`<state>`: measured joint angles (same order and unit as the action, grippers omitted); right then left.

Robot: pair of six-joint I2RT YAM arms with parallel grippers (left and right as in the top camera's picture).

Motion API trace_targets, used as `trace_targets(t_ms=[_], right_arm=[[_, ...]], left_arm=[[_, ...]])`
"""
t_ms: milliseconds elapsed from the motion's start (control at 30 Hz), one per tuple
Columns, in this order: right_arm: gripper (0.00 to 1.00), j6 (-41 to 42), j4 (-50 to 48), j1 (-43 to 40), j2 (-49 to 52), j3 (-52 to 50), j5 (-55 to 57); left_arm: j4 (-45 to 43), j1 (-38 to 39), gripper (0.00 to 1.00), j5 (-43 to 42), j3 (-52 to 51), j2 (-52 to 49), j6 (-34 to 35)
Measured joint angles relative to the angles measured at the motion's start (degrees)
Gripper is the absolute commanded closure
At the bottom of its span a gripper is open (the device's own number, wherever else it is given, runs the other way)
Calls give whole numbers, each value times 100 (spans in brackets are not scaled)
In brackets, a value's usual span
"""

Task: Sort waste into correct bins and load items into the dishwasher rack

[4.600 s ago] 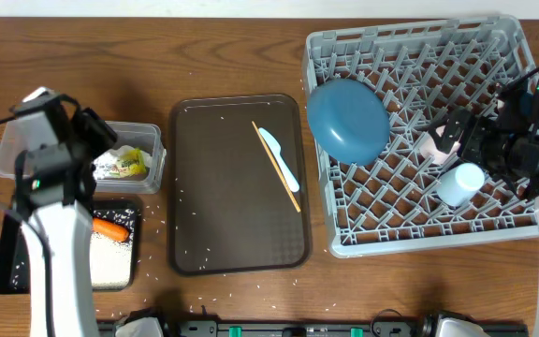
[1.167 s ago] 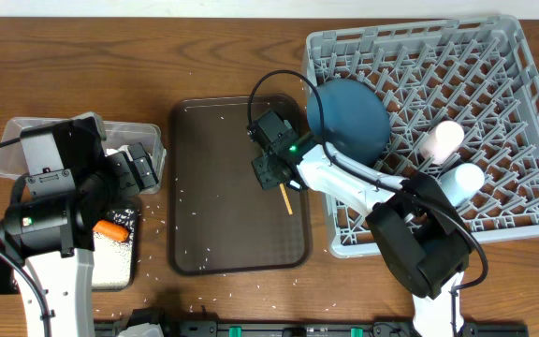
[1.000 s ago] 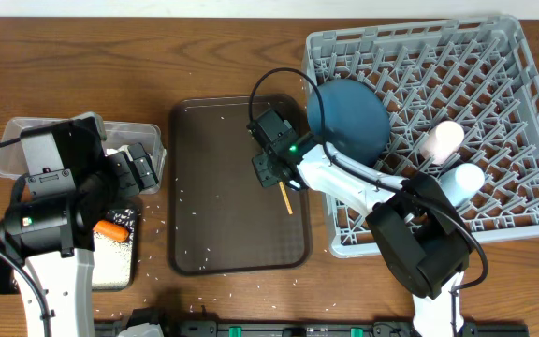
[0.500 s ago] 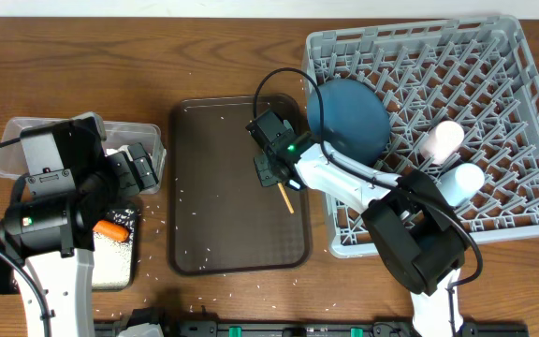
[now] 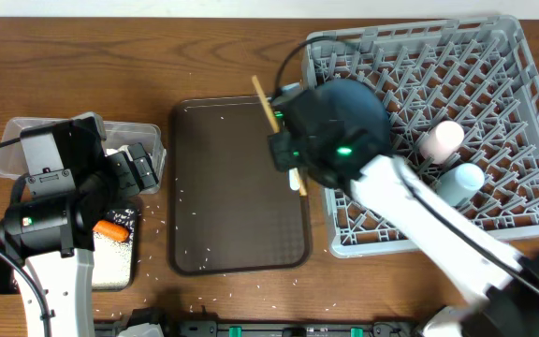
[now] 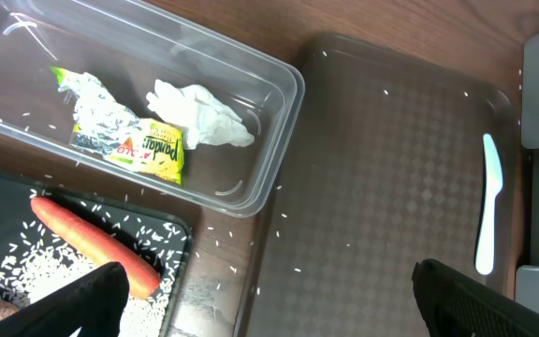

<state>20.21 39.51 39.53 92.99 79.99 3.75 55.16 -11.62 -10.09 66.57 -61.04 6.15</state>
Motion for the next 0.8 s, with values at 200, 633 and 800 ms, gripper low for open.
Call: trace_targets(t_ms=[200,633,800], right_arm=[[99,-24,970,-962,-863,9,175],[99,-660,1943,-2800,-682,4,291],[99,-966,1893,-3053,-275,2,343]], left_arm=[[0,0,2,0,0,0,2],[-2,0,2,2,0,0,2],[-2,0,2,2,0,0,0]])
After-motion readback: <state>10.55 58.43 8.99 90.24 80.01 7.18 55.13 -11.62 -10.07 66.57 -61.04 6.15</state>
